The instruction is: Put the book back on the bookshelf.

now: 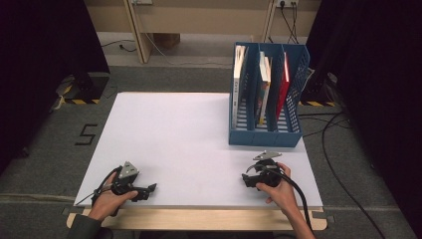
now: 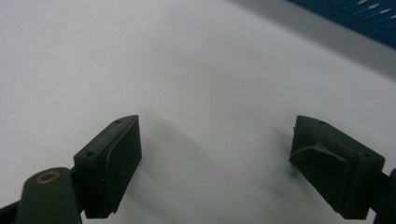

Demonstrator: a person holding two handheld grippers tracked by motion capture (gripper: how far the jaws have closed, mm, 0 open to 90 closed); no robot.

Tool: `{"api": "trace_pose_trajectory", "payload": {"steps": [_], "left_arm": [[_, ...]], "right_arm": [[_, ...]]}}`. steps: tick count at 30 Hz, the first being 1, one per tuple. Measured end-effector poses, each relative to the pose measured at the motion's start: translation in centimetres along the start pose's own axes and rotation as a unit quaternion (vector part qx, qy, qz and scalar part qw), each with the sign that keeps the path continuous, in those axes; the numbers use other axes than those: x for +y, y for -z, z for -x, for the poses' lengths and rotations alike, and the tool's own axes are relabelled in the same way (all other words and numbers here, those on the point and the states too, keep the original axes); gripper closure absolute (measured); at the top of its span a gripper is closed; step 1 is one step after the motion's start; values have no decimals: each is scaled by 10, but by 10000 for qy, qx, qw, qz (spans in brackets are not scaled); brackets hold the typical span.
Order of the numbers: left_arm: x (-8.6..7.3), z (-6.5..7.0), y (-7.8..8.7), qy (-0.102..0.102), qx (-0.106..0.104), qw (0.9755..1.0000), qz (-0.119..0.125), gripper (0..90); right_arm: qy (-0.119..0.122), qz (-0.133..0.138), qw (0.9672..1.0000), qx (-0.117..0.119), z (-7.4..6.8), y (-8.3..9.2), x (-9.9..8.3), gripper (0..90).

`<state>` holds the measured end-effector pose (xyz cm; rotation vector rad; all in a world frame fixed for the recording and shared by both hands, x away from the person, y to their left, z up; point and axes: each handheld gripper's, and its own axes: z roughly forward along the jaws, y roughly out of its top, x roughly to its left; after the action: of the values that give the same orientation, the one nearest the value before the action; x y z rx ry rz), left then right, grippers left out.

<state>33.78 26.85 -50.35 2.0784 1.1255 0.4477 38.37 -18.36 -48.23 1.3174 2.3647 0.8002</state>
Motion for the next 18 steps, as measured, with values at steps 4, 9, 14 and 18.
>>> {"api": "trace_pose_trajectory", "payload": {"steps": [4,9,14,18], "left_arm": [[0,0,0,-10,26,10000,10,106],[0,0,0,-10,26,10000,13,106],[0,0,0,-20,30,10000,20,106],[0,0,0,-19,27,10000,21,106]], "right_arm": [[39,58,10000,-49,-3,0,-5,167],[-3,381,9992,-97,-4,0,-14,163],[-9,683,9976,-98,-4,0,-22,163],[-14,907,9958,-89,-4,-1,-28,163]]}}
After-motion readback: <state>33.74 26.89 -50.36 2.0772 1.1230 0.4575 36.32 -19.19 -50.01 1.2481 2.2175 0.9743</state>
